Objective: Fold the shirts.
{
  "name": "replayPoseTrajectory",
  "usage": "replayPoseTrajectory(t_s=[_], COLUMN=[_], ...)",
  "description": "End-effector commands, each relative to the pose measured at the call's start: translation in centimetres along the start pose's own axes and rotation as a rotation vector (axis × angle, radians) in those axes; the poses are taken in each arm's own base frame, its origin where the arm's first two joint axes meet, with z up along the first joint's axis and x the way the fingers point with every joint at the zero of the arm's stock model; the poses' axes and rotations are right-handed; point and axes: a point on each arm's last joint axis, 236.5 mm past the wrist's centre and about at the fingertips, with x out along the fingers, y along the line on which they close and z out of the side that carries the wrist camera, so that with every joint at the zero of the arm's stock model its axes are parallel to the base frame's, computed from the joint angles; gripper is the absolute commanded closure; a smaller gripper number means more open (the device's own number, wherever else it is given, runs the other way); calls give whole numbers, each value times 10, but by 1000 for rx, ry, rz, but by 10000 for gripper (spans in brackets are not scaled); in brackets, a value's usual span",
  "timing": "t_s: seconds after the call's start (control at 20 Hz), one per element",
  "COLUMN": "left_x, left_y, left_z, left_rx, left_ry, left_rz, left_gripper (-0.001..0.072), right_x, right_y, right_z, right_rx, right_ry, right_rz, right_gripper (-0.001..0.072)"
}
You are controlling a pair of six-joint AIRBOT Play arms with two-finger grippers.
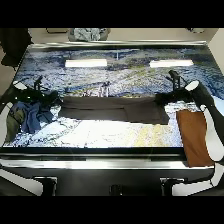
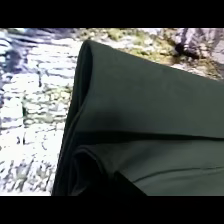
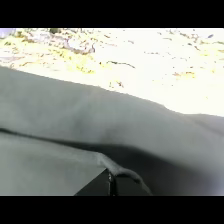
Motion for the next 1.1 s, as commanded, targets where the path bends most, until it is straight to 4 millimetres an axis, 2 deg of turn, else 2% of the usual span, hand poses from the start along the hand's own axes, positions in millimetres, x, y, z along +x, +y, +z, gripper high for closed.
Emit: replayPoseTrajectory(t_s=[0.0,0.05,0.1,0.15,0.25,0.3,0.35,0.5,0.65,0.8,1.0,1.05], left_x=[19,12,2,-12,-42,-56,-69,-94,-105,-107,-100,-98], left_y=[-7,-11,-15,-18,-27,-34,-44,-79,-112,-135,-152,-156], left_z=[-2,0,3,6,11,12,12,7,-3,-13,-23,-25], left_rx=[1,2,14,25,34,48,71,151,229,279,318,326], left_ry=[31,27,27,21,-2,-27,-50,-103,-122,-124,-102,-96], left_rz=[-9,-13,-19,-26,-34,-34,-35,-43,-54,-65,-75,-78], left_gripper=[443,67,-9,-8,6,57,72,72,72,72,72,71], right_x=[15,9,-3,-18,-51,-60,-62,-48,-25,-4,12,15], right_y=[0,1,0,-8,-46,-62,-69,-61,-52,-45,-38,-33], right_z=[7,10,12,11,-3,-16,-29,-54,-65,-69,-79,-80], right_rx=[-17,-49,-112,-171,-215,-182,-139,-14,37,98,197,197], right_ry=[-20,-20,-9,14,99,140,173,228,261,269,310,317], right_rz=[-5,-4,-9,-35,-143,-155,-129,40,132,211,266,277], right_gripper=[624,395,114,4,-2,-2,-2,-8,-8,-8,-5,17])
